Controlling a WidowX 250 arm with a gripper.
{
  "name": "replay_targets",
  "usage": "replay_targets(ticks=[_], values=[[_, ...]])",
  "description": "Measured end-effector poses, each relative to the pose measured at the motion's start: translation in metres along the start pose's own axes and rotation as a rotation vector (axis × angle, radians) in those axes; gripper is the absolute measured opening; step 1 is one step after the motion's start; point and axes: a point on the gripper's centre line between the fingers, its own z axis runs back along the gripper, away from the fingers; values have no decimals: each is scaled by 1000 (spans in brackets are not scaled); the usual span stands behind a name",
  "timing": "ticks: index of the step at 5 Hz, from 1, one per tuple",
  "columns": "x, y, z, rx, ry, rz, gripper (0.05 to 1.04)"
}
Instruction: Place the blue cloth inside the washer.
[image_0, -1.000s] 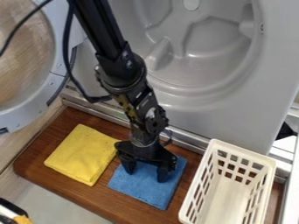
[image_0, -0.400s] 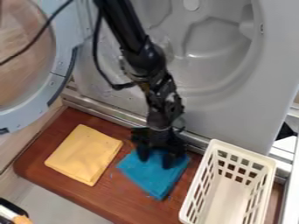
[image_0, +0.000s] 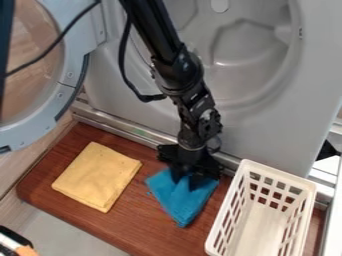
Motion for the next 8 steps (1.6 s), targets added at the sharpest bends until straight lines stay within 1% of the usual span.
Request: replay_targets(ticks=[1,2,3,4,5,6,8], values=[[-10,6,8,-68,73,61,209],[-9,14,26,-95,168,94,123],[16,8,53,-128,125,67,104],[18,1,70,-141,110,-3,104],[29,-4,91,-158,33,-40,104],[39,-6,113,-190,-3,-25,104],[75,-6,151,-179,-162,-1,104]])
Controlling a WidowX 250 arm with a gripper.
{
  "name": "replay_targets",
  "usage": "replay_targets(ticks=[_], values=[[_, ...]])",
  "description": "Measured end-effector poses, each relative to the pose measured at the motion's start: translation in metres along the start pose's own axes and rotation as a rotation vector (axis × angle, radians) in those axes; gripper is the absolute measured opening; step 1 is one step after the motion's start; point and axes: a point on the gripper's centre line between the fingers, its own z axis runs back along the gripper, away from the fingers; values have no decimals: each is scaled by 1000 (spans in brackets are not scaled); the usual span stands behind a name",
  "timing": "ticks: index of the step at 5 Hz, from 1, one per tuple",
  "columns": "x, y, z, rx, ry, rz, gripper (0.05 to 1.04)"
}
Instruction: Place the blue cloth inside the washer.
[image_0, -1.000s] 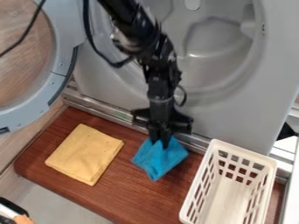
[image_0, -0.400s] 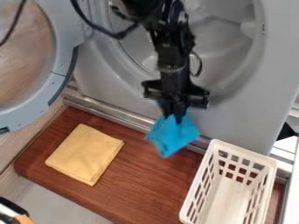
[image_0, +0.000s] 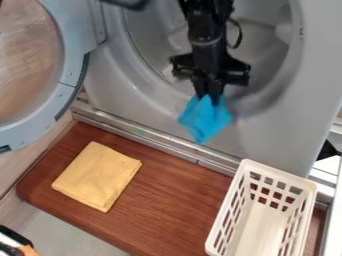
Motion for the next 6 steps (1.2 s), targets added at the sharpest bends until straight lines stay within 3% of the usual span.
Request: replay_targets(ticks=[2,3,4,5,6], values=[[36,2,9,66,-215,-5,104],[48,8,-1,106,-260,8,104],[63,14,-12,128,-287,39,104],[68,21,-36,126,-241,78,145],[71,21,-39,117,-208,76,355]])
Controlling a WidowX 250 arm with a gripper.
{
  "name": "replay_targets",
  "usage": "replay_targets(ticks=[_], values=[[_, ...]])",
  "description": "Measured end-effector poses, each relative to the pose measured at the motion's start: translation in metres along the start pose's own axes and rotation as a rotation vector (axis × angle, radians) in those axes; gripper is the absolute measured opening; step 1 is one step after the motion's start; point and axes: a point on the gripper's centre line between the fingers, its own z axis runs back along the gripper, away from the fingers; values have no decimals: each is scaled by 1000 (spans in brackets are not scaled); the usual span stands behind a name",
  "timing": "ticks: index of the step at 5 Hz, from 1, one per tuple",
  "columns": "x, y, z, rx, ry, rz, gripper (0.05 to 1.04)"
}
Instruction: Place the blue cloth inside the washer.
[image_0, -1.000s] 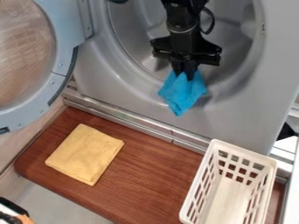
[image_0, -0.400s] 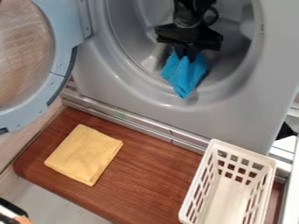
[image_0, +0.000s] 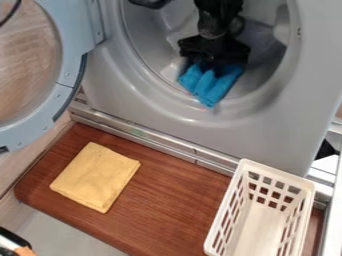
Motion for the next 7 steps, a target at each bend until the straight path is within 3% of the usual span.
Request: replay_targets(ticks=[2,3,4,5,6,7], values=[[16,-6,13,-91,24,9,939],[18,-7,20,-129,62,12,1003],[14,-3,31,-119,94,3,1001],[-6,12,66,-80,56,-21,999],[-13,19,103,-85,-53,-41,999],[-40,24,96,-90,62,-40,999]])
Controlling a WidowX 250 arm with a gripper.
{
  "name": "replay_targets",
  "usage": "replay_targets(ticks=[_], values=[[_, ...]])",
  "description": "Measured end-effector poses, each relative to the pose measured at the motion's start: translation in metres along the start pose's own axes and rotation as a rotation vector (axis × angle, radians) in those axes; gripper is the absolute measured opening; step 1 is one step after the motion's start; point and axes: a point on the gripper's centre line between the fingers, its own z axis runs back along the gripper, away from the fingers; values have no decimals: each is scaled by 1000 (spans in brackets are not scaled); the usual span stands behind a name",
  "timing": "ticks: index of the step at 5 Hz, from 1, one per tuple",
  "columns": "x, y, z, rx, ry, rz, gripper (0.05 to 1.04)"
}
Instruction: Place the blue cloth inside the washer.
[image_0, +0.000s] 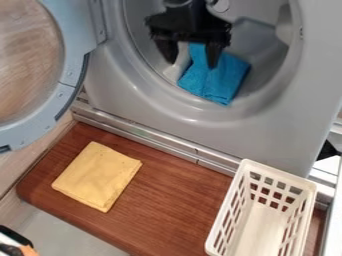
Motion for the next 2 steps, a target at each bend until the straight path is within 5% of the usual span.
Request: replay_targets(ticks=[1,2], values=[[-23,7,-27,-13,149,1,999],[-42,11,-46,12,227,-31,999]])
